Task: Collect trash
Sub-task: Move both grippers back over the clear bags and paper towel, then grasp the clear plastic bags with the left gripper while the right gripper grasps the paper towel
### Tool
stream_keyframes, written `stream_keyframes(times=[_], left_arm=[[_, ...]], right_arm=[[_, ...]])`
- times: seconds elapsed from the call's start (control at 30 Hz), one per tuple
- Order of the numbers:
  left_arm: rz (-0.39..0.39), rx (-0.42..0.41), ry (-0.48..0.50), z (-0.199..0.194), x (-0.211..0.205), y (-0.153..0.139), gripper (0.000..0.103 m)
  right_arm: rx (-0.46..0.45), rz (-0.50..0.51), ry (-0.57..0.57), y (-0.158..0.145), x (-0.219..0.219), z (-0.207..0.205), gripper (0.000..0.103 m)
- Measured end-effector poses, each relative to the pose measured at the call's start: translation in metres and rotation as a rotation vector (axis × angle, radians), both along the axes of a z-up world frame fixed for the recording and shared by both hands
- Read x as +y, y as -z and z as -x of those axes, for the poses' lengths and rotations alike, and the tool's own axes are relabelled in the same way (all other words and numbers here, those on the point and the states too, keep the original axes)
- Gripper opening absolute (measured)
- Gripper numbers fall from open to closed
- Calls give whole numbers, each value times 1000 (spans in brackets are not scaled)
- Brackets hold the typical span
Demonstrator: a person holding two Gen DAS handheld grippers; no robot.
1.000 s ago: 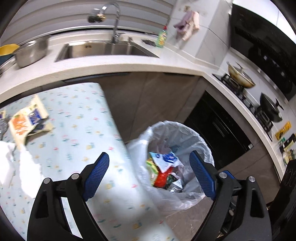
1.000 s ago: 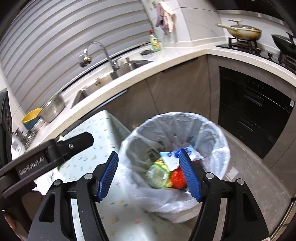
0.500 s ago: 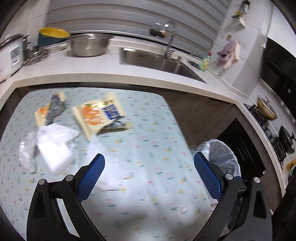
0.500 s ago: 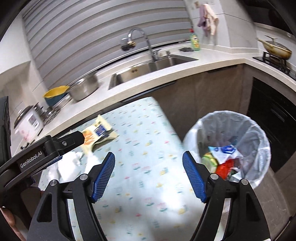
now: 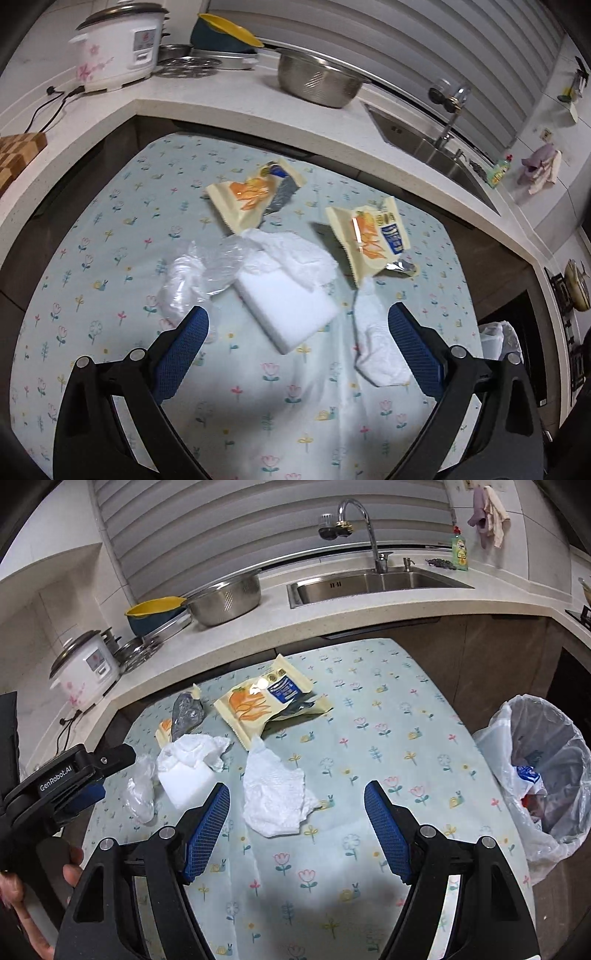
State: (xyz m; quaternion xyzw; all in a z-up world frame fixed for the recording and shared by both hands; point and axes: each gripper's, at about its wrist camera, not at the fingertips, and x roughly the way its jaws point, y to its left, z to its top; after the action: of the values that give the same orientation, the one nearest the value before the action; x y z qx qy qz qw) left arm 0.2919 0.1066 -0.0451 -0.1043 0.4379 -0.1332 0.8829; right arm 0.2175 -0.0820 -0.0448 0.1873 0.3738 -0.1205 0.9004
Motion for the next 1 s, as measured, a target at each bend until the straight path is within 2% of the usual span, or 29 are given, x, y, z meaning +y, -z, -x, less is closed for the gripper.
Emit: stream_keyframes(times=[0.33, 0.63, 0.8, 0.87, 0.97, 1.0], left_arm=[[-13, 85, -83, -29, 48, 45, 94], [7, 155, -95, -57, 60, 81, 94], [16, 158, -90, -65, 62, 92, 93], [12, 141, -81, -66, 61, 90, 90], [25, 137, -57, -68, 60, 89, 75], [30, 137, -48, -68, 59, 88, 66]], right_arm=[[93, 4, -40, 45, 27, -43, 72], [138, 29, -37, 71, 30, -73, 72], [157, 33, -32, 82, 31, -83, 72], [161, 40, -29, 85, 32, -84, 71], [160, 69, -26, 86, 35, -86, 64], [161, 75, -27, 86, 35, -86, 58]])
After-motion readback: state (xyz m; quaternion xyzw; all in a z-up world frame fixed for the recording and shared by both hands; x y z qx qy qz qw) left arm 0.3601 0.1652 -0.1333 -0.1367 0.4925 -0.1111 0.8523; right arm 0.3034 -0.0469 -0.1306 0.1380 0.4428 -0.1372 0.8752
